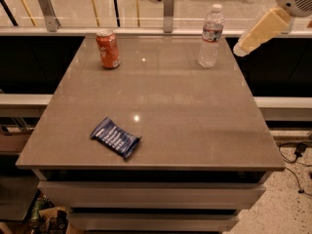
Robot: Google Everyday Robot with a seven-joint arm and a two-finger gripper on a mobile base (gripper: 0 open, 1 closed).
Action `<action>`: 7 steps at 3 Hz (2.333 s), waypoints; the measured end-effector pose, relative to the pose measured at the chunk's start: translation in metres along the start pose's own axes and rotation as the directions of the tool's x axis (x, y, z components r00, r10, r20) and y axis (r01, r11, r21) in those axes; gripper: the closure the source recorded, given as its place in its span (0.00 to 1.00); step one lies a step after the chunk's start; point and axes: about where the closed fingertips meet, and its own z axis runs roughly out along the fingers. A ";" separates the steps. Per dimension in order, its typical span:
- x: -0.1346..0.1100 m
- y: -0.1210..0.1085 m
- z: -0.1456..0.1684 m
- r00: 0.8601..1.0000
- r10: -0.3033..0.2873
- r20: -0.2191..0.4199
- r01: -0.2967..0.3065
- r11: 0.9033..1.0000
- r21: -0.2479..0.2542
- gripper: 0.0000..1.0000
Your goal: Pick coke can
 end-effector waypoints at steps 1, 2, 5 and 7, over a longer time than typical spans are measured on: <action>0.000 0.001 0.000 1.000 0.000 -0.003 0.000 1.000 -0.001 0.00; -0.004 0.010 0.010 1.000 0.017 0.010 -0.017 1.000 -0.011 0.00; -0.065 0.072 0.088 0.960 0.142 0.241 -0.108 0.983 -0.149 0.00; -0.089 0.087 0.142 0.908 0.290 0.302 -0.235 0.950 -0.206 0.00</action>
Offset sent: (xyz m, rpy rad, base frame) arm 0.0032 0.0217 -0.0223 0.0511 0.0188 -0.0036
